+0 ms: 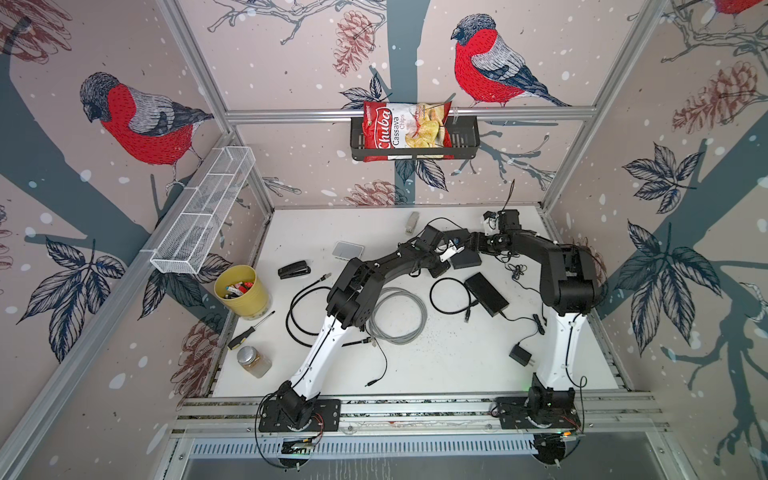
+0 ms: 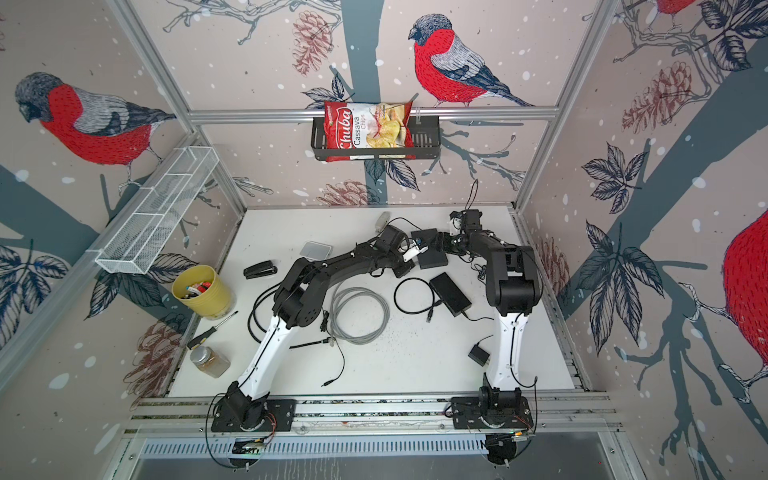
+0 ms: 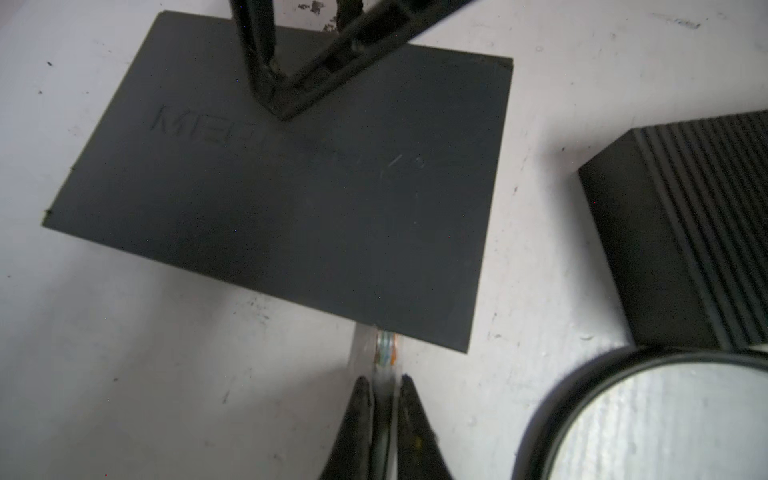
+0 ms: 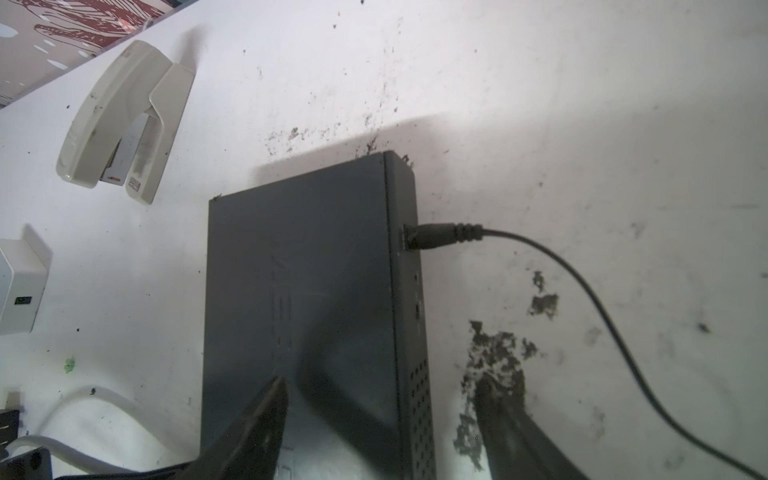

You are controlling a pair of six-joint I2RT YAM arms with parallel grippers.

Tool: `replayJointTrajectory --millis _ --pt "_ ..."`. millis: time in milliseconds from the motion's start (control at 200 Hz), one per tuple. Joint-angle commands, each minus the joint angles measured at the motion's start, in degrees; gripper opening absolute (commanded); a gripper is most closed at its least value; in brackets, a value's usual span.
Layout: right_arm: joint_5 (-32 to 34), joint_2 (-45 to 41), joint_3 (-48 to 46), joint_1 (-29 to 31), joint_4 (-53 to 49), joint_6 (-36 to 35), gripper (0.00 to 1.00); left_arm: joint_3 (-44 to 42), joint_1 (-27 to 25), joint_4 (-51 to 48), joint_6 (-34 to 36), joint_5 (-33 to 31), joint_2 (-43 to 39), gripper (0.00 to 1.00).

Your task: Insert the plug into the switch port

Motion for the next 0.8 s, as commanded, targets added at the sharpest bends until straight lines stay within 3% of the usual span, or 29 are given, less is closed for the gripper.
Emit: replayJointTrajectory --millis 0,796 --pt "0.8 1.1 -0.4 0.0 -5.6 1.1 0.72 -0.5 0.0 1.7 2.3 2.1 -0.9 0.04" --pt "-0.2 1.0 -1.4 0.0 -5.5 2.6 0.71 -5.0 0.0 8.6 2.7 5.1 -2.7 0.03"
